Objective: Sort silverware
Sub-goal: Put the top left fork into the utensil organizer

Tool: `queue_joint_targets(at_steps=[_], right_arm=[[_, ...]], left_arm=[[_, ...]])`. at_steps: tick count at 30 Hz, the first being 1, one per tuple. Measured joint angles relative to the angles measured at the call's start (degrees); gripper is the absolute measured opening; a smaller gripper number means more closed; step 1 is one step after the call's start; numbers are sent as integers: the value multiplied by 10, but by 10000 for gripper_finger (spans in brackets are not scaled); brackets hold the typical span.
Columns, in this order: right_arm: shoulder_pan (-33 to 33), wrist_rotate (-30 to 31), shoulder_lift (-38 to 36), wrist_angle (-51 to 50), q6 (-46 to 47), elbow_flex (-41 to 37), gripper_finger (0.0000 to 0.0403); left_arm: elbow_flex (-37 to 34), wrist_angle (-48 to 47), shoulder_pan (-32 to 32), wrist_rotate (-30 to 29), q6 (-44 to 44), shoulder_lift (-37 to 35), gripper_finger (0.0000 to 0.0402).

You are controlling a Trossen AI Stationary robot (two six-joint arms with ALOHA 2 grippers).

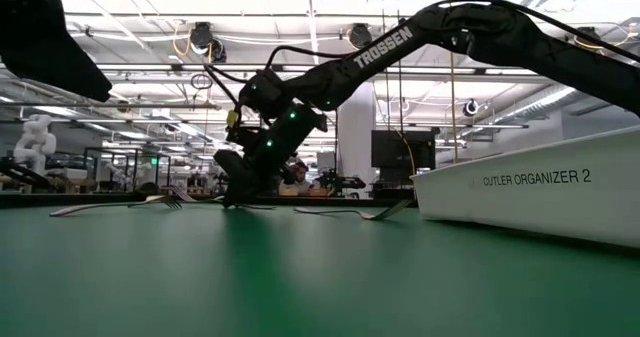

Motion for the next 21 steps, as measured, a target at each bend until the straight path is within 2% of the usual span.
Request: queue_joint_targets(at_steps=[4, 7, 14, 21], right_arm=[[3, 9, 2, 1, 1, 0, 126], [5, 16, 2, 1, 1, 0, 108], [5, 15, 2, 0, -6, 0, 12], [5, 17, 1, 0, -10, 0, 5]], left_arm=[[0, 0, 0, 0, 0, 0, 192], [0, 0, 0, 0, 0, 0, 192], [0, 0, 0, 0, 0, 0, 192], [0, 0, 0, 0, 0, 0, 192]])
